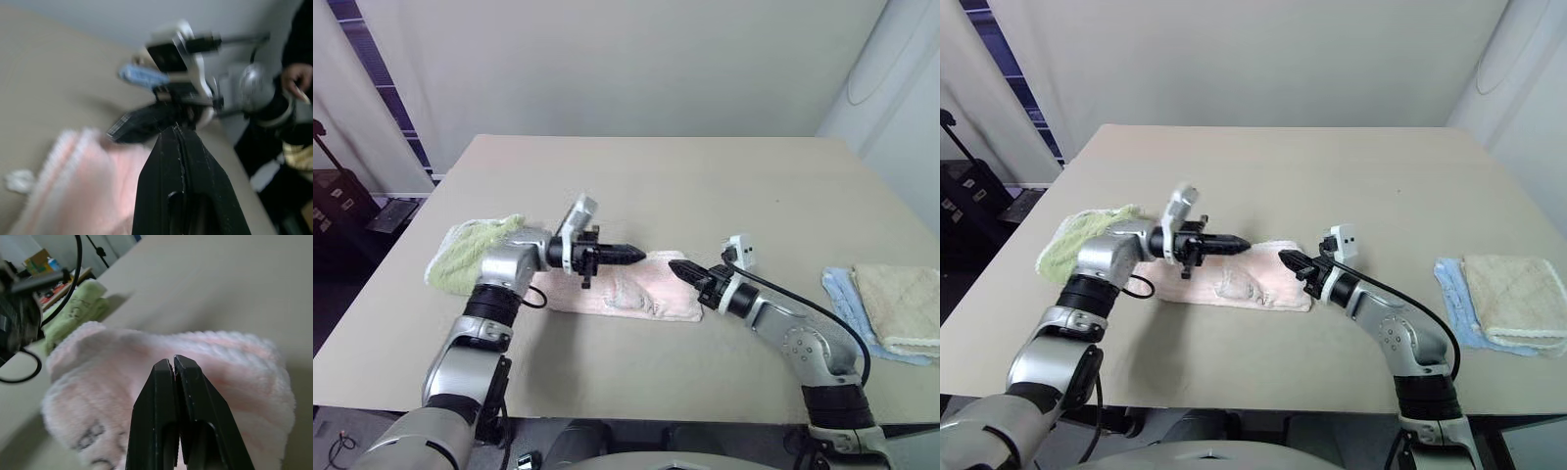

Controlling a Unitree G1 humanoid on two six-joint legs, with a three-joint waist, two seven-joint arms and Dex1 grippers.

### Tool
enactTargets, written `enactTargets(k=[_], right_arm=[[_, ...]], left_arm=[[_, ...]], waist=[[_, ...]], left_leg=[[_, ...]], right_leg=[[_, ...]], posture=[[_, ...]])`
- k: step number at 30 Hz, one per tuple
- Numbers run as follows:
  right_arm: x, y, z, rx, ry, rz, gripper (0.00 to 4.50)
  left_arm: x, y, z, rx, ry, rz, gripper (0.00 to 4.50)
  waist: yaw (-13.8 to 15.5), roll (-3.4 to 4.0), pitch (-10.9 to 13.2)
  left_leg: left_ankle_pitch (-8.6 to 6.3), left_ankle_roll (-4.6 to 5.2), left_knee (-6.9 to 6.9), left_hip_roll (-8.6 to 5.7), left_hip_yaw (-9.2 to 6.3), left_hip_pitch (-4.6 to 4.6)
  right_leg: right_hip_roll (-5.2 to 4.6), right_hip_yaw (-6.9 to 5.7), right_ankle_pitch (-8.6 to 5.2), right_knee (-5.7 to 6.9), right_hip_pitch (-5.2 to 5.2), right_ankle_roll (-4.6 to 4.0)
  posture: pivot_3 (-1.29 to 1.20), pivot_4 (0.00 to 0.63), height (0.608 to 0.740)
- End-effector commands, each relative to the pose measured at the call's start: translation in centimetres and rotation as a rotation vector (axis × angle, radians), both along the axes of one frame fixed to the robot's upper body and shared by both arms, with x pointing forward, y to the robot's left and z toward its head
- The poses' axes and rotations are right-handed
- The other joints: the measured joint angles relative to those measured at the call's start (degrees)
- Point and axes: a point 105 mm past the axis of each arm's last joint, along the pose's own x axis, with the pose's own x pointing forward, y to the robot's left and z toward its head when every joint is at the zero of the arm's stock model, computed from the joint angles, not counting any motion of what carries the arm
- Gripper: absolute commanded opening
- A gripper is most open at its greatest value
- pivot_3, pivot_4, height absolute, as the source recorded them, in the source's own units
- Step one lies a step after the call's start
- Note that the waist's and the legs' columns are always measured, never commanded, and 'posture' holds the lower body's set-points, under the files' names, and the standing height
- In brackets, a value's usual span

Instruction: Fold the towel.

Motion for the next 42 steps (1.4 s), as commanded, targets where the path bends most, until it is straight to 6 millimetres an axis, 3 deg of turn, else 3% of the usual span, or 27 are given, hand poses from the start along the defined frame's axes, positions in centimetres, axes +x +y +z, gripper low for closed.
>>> enactTargets(k=[1, 4, 6, 10, 13, 16, 21, 23, 24, 26, 30, 35, 42], right_arm=[[0.8, 0.5, 0.4, -0.011, -0.046, -0.004, 0.04], [0.5, 0.9, -0.9, -0.055, -0.027, 0.012, 0.04], [0.1, 1.0, -2.1, -0.11, -0.011, 0.028, 0.04], [0.3, 0.6, -2.8, -0.114, 0.016, 0.004, 0.04], [1.1, -0.2, -0.1, 0.073, 0.013, -0.043, 0.04], [1.7, -1.5, 2.1, 0.19, 0.006, -0.086, 0.92], [1.1, -2.6, 3.1, 0.218, 0.054, -0.054, 2.76], [0.9, -3.2, 2.9, 0.218, 0.105, -0.053, 3.43], [0.9, -3.6, 2.4, 0.202, 0.146, -0.056, 3.8], [0.6, -4.2, 0.7, 0.161, 0.27, -0.05, 4.46], [0.2, -5.2, -0.2, 0.203, 0.41, -0.037, 4.46], [-0.5, -5.0, -0.5, 0.194, 0.5, 0.023, 4.46], [-1.4, -2.2, -0.5, 0.188, 0.546, 0.162, 4.46]], left_arm=[[-0.1, -0.5, -4.2, 0.17, -0.07, 0.025, 0.0], [-0.7, -0.3, -7.6, 0.302, -0.117, 0.018, 0.0], [-0.7, -0.3, -8.4, 0.317, -0.122, 0.026, 0.0], [-0.2, -0.7, -8.3, 0.302, -0.155, 0.047, 0.0], [0.7, -1.1, -6.6, 0.23, -0.168, 0.07, 0.0], [0.6, -0.7, -4.8, 0.153, -0.14, 0.04, 0.0], [0.1, 0.6, -2.2, 0.051, -0.087, 0.01, 0.0], [0.4, 1.3, -1.0, 0.017, -0.077, 0.045, 0.0], [0.6, 1.7, -0.5, 0.005, -0.071, 0.064, 0.36], [0.6, 2.8, 0.3, -0.001, -0.059, 0.089, 0.37], [0.8, 4.7, 0.5, 0.02, -0.056, 0.169, 0.37], [0.6, 6.6, 0.4, 0.046, -0.044, 0.236, 0.37], [-0.5, 9.7, 0.6, 0.09, -0.002, 0.296, 0.37]], waist=[[0.17, 0.0, 0.0], [0.2, 0.0, 0.0], [0.38, -0.03, -0.04], [0.35, 0.04, -0.09], [0.34, 0.03, -0.07], [0.2, 0.04, -0.04], [0.02, 0.04, -0.03], [0.0, 0.05, -0.03], [0.01, 0.05, -0.03], [-0.08, 0.05, -0.03], [0.1, 0.05, -0.03], [0.07, 0.07, -0.03], [-0.33, 0.07, -0.03]], left_leg=[[0.0, 0.0, -0.01, 0.0, -0.01, 0.03], [0.0, -0.01, -0.04, 0.0, -0.01, 0.03], [-0.01, -0.02, -0.04, 0.0, -0.03, 0.02], [-0.08, -0.15, 0.0, -0.02, -0.04, 0.12], [-0.09, -0.15, 0.04, -0.03, -0.07, 0.32], [-0.09, -0.14, 0.11, -0.03, -0.11, 0.35], [-0.02, -0.02, 0.13, -0.02, -0.15, 0.35], [-0.01, 0.0, 0.07, -0.01, -0.15, 0.34], [0.0, 0.0, 0.03, -0.01, -0.15, 0.34], [0.0, 0.01, -0.04, -0.01, -0.15, 0.34], [0.0, 0.01, -0.18, -0.01, -0.15, 0.34], [0.0, 0.0, -0.18, -0.02, -0.15, 0.34], [-0.01, -0.01, -0.24, -0.01, -0.14, 0.34]], right_leg=[[0.0, -0.01, 0.0, 0.0, 0.01, 0.0], [0.0, 0.0, 0.0, -0.01, 0.0, 0.01], [0.0, -0.01, 0.0, -0.02, -0.02, 0.01], [-0.05, -0.05, 0.0, -0.03, 0.14, -0.05], [-0.05, -0.08, -0.02, -0.04, 0.42, -0.17], [-0.04, -0.12, -0.01, -0.04, 0.5, -0.18], [-0.02, -0.13, 0.01, -0.05, 0.46, -0.11], [-0.02, -0.13, 0.05, -0.05, 0.44, 0.0], [-0.02, -0.12, 0.04, -0.05, 0.42, 0.02], [-0.02, -0.1, 0.03, -0.06, 0.39, 0.03], [-0.02, -0.09, 0.02, -0.08, 0.32, 0.01], [-0.03, -0.08, 0.0, -0.1, 0.32, -0.04], [-0.02, -0.05, -0.07, -0.11, 0.27, -0.15]], posture=[[0.0, 0.0, 0.731], [0.0, 0.0, 0.731], [0.0, 0.0, 0.731], [0.0, 0.0, 0.731], [0.0, 0.0, 0.731], [0.0, 0.0, 0.731], [0.0, 0.0, 0.731], [0.0, 0.0, 0.731], [0.0, 0.0, 0.731], [0.0, 0.0, 0.731], [0.0, 0.0, 0.731], [0.0, 0.0, 0.731], [0.0, 0.0, 0.731]])
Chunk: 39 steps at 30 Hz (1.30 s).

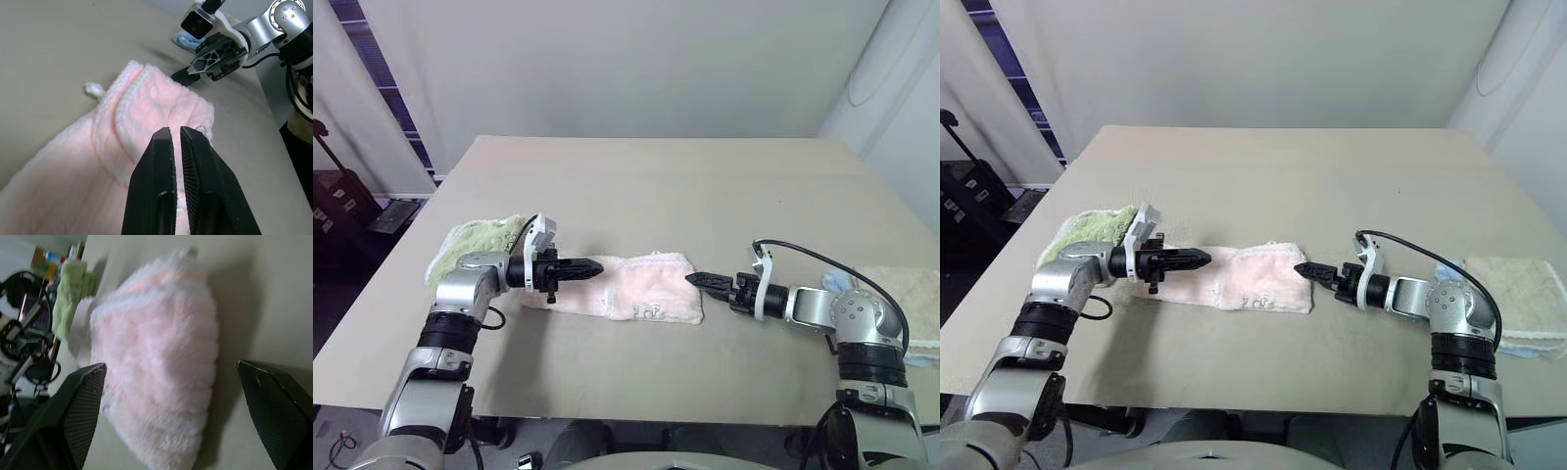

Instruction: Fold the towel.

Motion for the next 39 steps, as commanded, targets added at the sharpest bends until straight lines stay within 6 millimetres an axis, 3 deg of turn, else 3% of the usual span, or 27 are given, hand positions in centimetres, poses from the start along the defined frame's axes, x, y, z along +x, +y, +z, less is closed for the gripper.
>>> enactTargets(k=[1, 5, 9, 13, 18, 22, 28, 35, 39], right_arm=[[-0.3, 2.1, 0.7, 0.027, -0.008, 0.092, 4.46], [-0.7, 3.5, 0.1, 0.041, 0.018, 0.128, 4.46], [-0.6, 4.1, -0.9, 0.032, 0.058, 0.121, 4.29], [-0.7, 4.4, -1.1, 0.015, 0.054, 0.139, 3.16], [-0.7, 2.3, -1.8, -0.032, 0.083, 0.071, 1.32], [0.0, 0.2, -0.3, 0.011, 0.029, -0.032, 0.02], [-0.4, -2.7, 1.7, 0.0, -0.035, -0.134, 0.02], [-0.5, -4.6, 0.8, -0.079, -0.015, -0.26, 0.02], [0.0, -4.6, 1.2, -0.064, -0.041, -0.292, 0.02]], left_arm=[[0.1, 1.7, 1.7, -0.007, -0.018, 0.042, 0.37], [0.3, 3.4, 1.4, 0.019, 0.024, 0.11, 0.37], [0.5, 3.8, 1.0, 0.04, 0.033, 0.138, 0.37], [0.7, 3.9, 0.9, 0.043, 0.048, 0.153, 0.37], [0.5, 5.1, 0.9, 0.05, 0.118, 0.184, 0.37], [0.1, 6.2, 1.0, 0.051, 0.164, 0.204, 0.37], [-1.0, 6.5, 1.0, 0.073, 0.249, 0.189, 0.37], [-2.1, 6.2, 0.7, 0.072, 0.283, 0.162, 0.37], [-2.3, 6.2, 0.2, 0.054, 0.355, 0.177, 0.37]], waist=[[0.0, 0.0, 0.0], [0.08, 0.01, 0.0], [-0.05, -0.02, -0.02], [-0.09, -0.03, -0.03], [0.02, -0.02, -0.02], [0.35, -0.06, -0.04], [0.5, 0.08, 0.05], [-0.01, 0.19, 0.09], [0.19, 0.21, 0.1]], left_leg=[[0.0, -0.01, -0.02, 0.0, 0.0, 0.0], [-0.03, -0.06, -0.03, 0.0, -0.01, 0.0], [-0.07, -0.12, -0.03, -0.01, 0.02, 0.0], [-0.08, -0.14, -0.09, 0.0, 0.01, 0.0], [-0.08, -0.14, -0.12, 0.0, 0.01, -0.05], [-0.09, -0.16, -0.05, -0.02, 0.02, -0.07], [-0.1, -0.17, -0.02, -0.12, 0.06, -0.23], [-0.08, -0.14, -0.19, -0.06, 0.05, -0.37], [-0.08, -0.14, -0.18, -0.06, 0.05, -0.43]], right_leg=[[0.0, 0.0, 0.0, 0.01, -0.03, -0.01], [0.0, -0.01, -0.01, 0.02, -0.04, -0.03], [0.0, 0.03, -0.01, -0.01, -0.05, -0.02], [0.01, 0.03, 0.0, 0.03, -0.12, -0.03], [0.01, 0.04, -0.01, 0.01, -0.19, -0.04], [-0.01, 0.04, -0.02, -0.05, -0.12, -0.06], [-0.18, 0.02, -0.02, -0.13, -0.15, -0.14], [-0.11, 0.06, -0.01, -0.11, -0.41, -0.09], [-0.1, 0.04, -0.01, -0.11, -0.48, -0.08]], posture=[[0.0, 0.0, 0.731], [0.0, 0.0, 0.731], [0.0, 0.0, 0.731], [0.0, 0.0, 0.731], [0.0, 0.0, 0.731], [0.0, 0.0, 0.731], [0.0, 0.0, 0.731], [0.0, 0.0, 0.731], [0.0, 0.0, 0.731]])
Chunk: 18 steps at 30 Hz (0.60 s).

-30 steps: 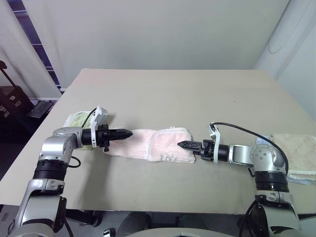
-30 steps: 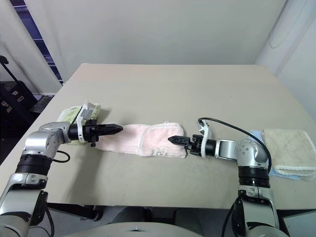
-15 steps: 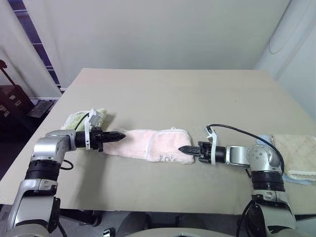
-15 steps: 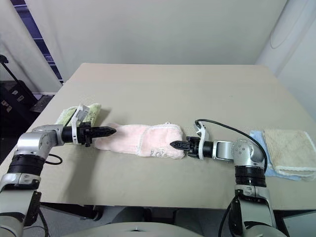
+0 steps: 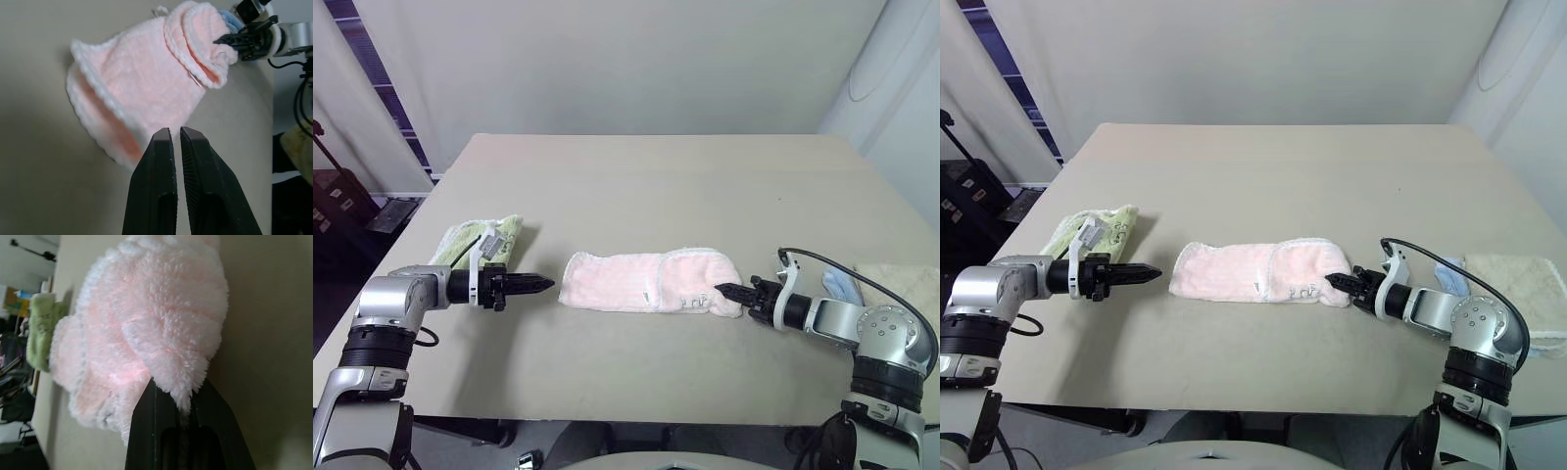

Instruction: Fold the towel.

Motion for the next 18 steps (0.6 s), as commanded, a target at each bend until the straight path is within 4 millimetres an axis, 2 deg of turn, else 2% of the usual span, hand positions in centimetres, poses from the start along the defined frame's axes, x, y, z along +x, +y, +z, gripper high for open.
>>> enactTargets(k=[1, 3, 7, 12, 18], right_arm=[[0.8, -0.2, 1.7, -0.002, -0.086, -0.034, 0.02], [1.0, 0.2, 1.9, 0.011, -0.094, -0.04, 0.0], [1.5, 0.4, 2.2, 0.037, -0.105, -0.068, 0.0], [1.9, 0.8, 2.6, 0.067, -0.12, -0.087, 0.0], [2.2, 1.5, 2.9, 0.09, -0.133, -0.1, 0.0]], left_arm=[[-0.1, 0.1, 0.3, -0.021, 0.035, 0.008, 0.37], [0.0, 0.1, -0.2, -0.026, 0.069, 0.025, 0.92], [0.2, 0.2, -0.7, -0.044, 0.155, 0.064, 2.35], [0.5, -0.8, -2.2, -0.002, 0.266, 0.088, 4.19], [0.6, -2.3, -2.7, 0.013, 0.396, 0.085, 4.19]], waist=[[0.02, 0.01, 0.01], [0.04, 0.01, 0.01], [0.0, 0.02, 0.01], [0.07, 0.02, 0.01], [0.12, 0.06, 0.01]], left_leg=[[0.0, 0.0, 0.01, 0.0, 0.0, 0.0], [0.0, 0.0, 0.05, -0.01, 0.0, 0.0], [-0.01, -0.01, 0.06, -0.01, 0.0, 0.01], [0.0, 0.0, 0.08, -0.02, 0.0, 0.01], [0.0, -0.01, 0.07, -0.02, -0.01, 0.01]], right_leg=[[0.0, 0.0, 0.0, 0.0, 0.0, 0.0], [0.0, 0.0, -0.01, 0.0, 0.03, -0.02], [0.0, 0.0, -0.01, 0.0, 0.04, -0.03], [0.0, 0.0, 0.0, 0.01, 0.03, -0.01], [0.0, -0.01, 0.07, 0.05, 0.02, 0.12]], posture=[[0.0, 0.0, 0.731], [0.0, 0.0, 0.731], [0.0, 0.0, 0.731], [0.0, 0.0, 0.731], [0.0, 0.0, 0.731]])
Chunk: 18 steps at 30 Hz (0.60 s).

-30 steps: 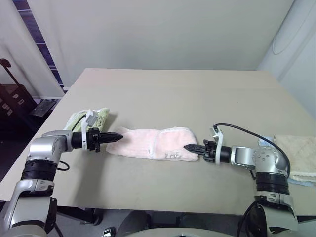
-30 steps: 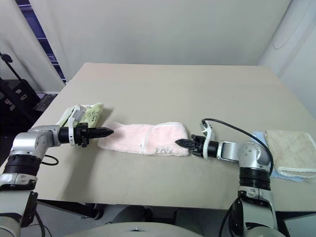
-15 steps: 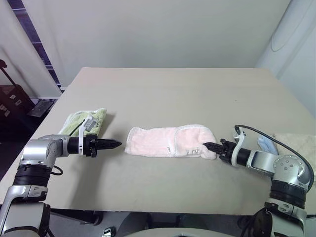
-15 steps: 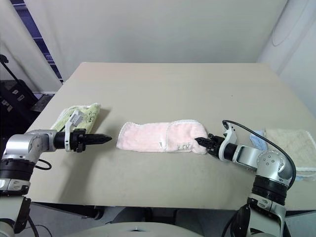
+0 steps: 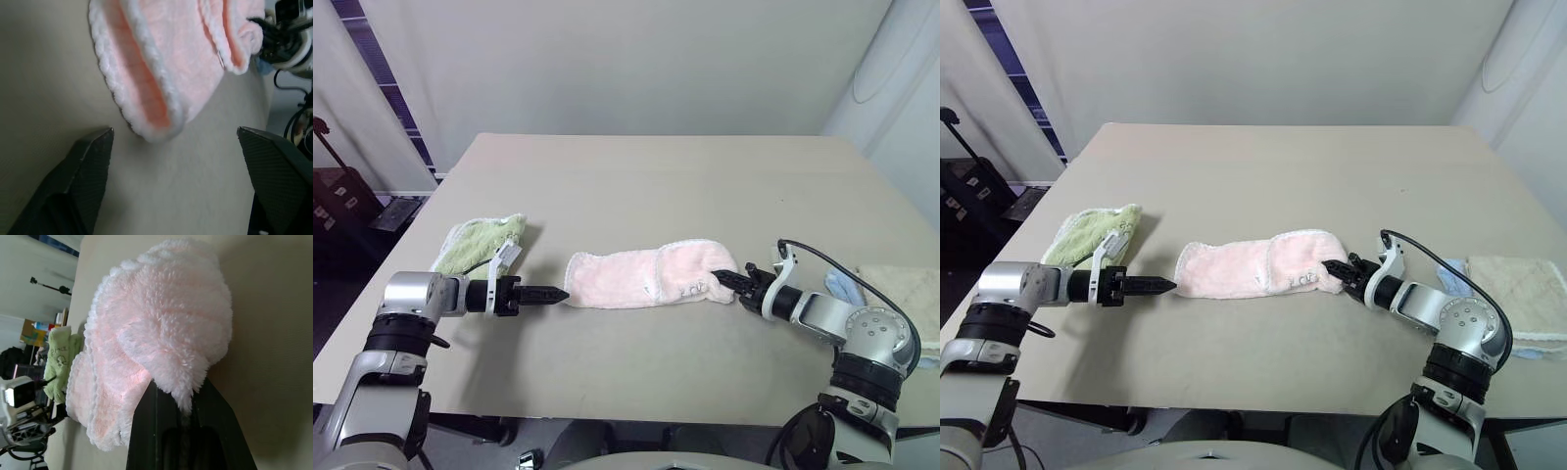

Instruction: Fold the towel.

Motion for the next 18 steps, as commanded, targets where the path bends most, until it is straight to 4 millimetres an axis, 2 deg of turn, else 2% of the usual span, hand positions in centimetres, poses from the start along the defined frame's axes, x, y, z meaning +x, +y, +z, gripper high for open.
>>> enactTargets(k=[1, 6, 11, 18], right_arm=[[0.7, 0.2, 2.2, 0.012, -0.095, -0.018, 0.0], [0.8, 0.1, 2.1, 0.022, -0.094, -0.05, 0.0], [1.2, -0.2, 2.1, 0.029, -0.097, -0.08, 0.0], [1.5, -0.3, 2.3, 0.027, -0.103, -0.102, 0.0]], left_arm=[[-0.1, -0.8, 0.2, 0.01, 0.054, -0.019, 4.19], [-0.1, -1.1, -0.4, 0.027, 0.11, -0.004, 4.19], [0.2, -2.5, 0.5, -0.062, 0.127, -0.003, 4.19], [0.3, -3.8, -0.2, -0.011, 0.101, -0.049, 4.19]], waist=[[-0.06, 0.01, -0.01], [-0.07, 0.07, -0.05], [0.12, 0.21, -0.12], [0.25, 0.26, -0.13]], left_leg=[[0.0, 0.0, 0.01, 0.0, 0.0, 0.0], [0.0, 0.0, 0.0, 0.0, 0.0, 0.03], [0.0, -0.01, 0.01, -0.02, 0.0, 0.04], [0.0, -0.01, 0.03, -0.02, 0.0, 0.04]], right_leg=[[0.0, 0.0, 0.0, 0.01, 0.0, 0.0], [0.0, 0.01, -0.01, 0.01, 0.01, -0.01], [-0.01, 0.01, -0.04, 0.0, 0.05, -0.07], [-0.02, 0.01, -0.06, 0.0, 0.07, -0.11]], posture=[[0.0, 0.0, 0.731], [0.0, 0.0, 0.731], [0.0, 0.0, 0.731], [0.0, 0.0, 0.731]])
